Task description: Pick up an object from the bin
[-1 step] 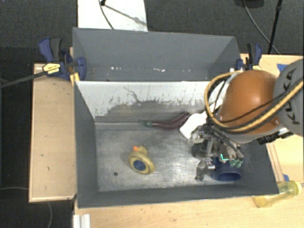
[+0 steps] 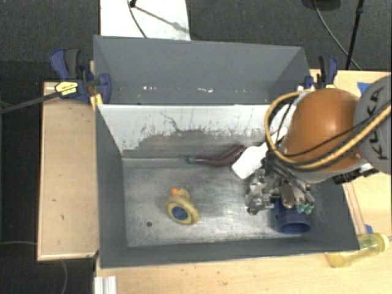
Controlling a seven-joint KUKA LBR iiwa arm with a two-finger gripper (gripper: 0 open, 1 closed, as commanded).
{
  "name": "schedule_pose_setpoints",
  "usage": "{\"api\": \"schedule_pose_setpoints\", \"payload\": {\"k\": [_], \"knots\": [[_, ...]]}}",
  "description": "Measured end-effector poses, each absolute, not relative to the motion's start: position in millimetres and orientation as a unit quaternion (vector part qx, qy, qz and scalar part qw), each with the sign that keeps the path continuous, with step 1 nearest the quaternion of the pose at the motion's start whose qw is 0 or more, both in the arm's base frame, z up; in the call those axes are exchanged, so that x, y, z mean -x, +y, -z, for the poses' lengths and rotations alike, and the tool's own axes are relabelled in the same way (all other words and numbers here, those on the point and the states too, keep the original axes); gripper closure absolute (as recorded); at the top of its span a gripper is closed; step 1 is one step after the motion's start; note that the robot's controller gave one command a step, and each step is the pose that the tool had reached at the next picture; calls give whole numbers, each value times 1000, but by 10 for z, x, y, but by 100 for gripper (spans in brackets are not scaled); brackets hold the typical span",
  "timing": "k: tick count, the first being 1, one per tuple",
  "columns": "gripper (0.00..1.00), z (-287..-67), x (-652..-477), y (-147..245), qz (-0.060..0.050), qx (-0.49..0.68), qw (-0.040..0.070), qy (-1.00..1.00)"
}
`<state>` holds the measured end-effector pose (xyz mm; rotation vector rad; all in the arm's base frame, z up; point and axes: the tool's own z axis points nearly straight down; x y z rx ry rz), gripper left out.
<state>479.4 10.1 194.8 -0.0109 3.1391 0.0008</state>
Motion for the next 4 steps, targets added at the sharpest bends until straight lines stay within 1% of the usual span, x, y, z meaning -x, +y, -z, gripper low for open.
{"api": "schedule_pose_setpoints", "payload": {"k": [1, 2, 3, 4], "knots": [[100, -1948, -4794, 101, 0, 3, 1, 1000], [100, -2488, -4974, 179, 0, -18, -1, 1000], [100, -2769, -5125, 394, -1, -71, 3, 997], [100, -2388, -5193, 451, -1, -39, 7, 999]]}}
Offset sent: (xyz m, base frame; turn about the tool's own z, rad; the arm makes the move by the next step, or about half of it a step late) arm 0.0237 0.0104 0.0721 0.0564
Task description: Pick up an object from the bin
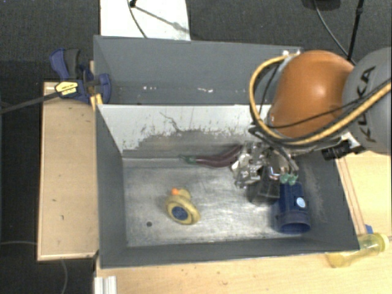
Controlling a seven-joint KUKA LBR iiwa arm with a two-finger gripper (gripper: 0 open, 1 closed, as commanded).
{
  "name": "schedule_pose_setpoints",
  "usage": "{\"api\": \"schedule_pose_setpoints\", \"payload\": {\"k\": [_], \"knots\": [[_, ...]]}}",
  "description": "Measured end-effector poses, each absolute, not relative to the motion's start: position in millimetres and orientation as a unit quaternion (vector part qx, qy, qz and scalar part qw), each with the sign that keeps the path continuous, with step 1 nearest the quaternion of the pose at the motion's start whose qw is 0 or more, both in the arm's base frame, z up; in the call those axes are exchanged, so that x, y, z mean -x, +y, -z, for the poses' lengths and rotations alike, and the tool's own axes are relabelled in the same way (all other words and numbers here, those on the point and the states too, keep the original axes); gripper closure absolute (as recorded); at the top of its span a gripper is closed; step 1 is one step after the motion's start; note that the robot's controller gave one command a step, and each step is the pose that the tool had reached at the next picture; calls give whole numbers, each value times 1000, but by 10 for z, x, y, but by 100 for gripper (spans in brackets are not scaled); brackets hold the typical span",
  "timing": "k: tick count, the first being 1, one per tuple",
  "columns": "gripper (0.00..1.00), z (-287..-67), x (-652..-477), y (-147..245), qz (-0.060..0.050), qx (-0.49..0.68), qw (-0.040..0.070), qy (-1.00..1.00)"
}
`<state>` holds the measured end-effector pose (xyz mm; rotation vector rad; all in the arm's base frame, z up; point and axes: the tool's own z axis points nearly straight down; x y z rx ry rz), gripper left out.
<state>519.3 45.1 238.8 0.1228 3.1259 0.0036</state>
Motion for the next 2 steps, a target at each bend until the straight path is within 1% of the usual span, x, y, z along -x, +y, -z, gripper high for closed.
{"api": "schedule_pose_setpoints", "payload": {"k": [1, 2], "knots": [[100, -1719, -5032, 428, 0, -20, 3, 1000], [100, -1533, -5178, 503, 0, -15, -1, 1000]]}}
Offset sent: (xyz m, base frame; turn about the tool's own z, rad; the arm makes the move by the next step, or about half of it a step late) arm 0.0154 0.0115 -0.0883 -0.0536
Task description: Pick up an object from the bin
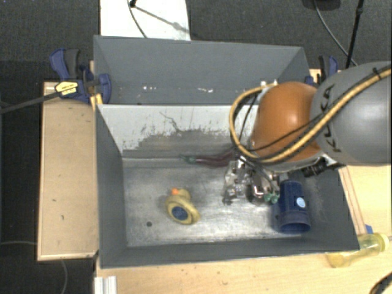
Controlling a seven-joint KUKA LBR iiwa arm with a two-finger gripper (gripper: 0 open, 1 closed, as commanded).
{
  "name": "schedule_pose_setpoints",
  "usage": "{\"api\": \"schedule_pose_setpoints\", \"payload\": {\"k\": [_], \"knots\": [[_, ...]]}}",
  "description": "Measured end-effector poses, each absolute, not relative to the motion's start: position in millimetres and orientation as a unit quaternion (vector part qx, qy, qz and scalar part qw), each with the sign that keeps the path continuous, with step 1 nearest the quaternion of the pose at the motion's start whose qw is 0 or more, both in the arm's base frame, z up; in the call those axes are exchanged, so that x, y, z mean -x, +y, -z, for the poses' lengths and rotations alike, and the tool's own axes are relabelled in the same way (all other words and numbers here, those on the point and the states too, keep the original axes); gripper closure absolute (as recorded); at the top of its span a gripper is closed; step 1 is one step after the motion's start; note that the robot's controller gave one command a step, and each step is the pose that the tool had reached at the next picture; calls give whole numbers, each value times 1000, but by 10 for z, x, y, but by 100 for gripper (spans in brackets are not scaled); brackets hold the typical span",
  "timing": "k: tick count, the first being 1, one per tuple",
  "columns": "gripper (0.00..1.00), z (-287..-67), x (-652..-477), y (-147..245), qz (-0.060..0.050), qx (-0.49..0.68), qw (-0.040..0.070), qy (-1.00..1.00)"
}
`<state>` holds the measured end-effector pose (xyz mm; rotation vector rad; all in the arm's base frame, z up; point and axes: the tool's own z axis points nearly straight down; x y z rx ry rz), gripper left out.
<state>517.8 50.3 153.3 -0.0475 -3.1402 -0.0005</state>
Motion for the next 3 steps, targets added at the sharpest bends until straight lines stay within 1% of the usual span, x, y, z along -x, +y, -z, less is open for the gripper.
{"api": "schedule_pose_setpoints", "payload": {"k": [1, 2, 3], "knots": [[100, -1540, -5234, 529, 0, 14, -1, -1000], [100, -1550, -5370, 584, 0, -118, -2, -993], [100, -1647, -5335, 600, 0, -183, -1, -983]]}}
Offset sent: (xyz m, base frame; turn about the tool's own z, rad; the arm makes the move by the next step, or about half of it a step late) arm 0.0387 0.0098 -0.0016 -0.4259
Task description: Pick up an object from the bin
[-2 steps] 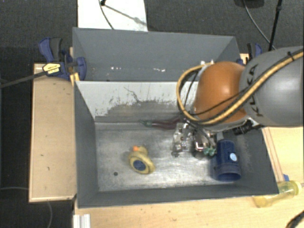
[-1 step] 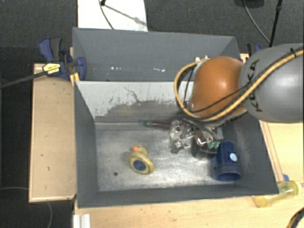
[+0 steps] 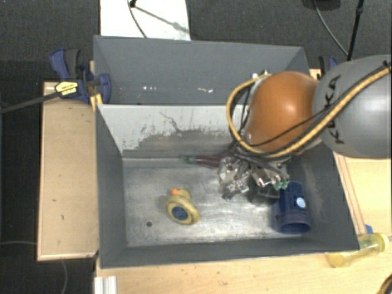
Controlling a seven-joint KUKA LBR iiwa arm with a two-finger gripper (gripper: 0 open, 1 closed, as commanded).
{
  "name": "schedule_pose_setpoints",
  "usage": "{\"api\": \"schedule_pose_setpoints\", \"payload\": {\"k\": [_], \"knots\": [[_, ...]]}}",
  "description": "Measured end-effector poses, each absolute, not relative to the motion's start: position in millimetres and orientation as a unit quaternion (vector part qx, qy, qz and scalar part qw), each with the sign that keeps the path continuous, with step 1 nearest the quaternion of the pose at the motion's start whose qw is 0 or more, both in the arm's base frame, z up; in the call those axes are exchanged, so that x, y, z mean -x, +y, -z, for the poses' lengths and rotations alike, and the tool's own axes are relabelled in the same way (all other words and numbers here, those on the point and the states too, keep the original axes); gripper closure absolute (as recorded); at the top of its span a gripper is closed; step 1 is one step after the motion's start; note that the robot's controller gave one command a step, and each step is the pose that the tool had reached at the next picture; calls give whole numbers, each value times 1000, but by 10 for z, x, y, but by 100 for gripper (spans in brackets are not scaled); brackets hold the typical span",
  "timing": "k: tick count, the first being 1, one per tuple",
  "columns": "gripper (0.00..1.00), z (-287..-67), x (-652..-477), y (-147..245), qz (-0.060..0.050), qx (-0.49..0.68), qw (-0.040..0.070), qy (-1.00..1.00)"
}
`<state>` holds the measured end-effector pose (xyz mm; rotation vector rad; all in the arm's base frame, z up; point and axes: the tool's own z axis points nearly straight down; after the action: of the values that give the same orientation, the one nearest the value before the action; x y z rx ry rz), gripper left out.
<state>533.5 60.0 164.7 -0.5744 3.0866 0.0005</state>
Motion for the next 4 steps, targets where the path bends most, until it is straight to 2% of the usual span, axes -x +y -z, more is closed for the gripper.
{"api": "schedule_pose_setpoints", "payload": {"k": [1, 2, 3, 4], "knots": [[0, -1448, -5524, 680, 0, 135, 3, 991], [0, -1413, -5553, 693, -1, 140, 3, 990], [0, -1244, -5620, 906, 1, 175, 4, 985], [0, -795, -5440, 1309, 0, 213, 3, 977]]}}
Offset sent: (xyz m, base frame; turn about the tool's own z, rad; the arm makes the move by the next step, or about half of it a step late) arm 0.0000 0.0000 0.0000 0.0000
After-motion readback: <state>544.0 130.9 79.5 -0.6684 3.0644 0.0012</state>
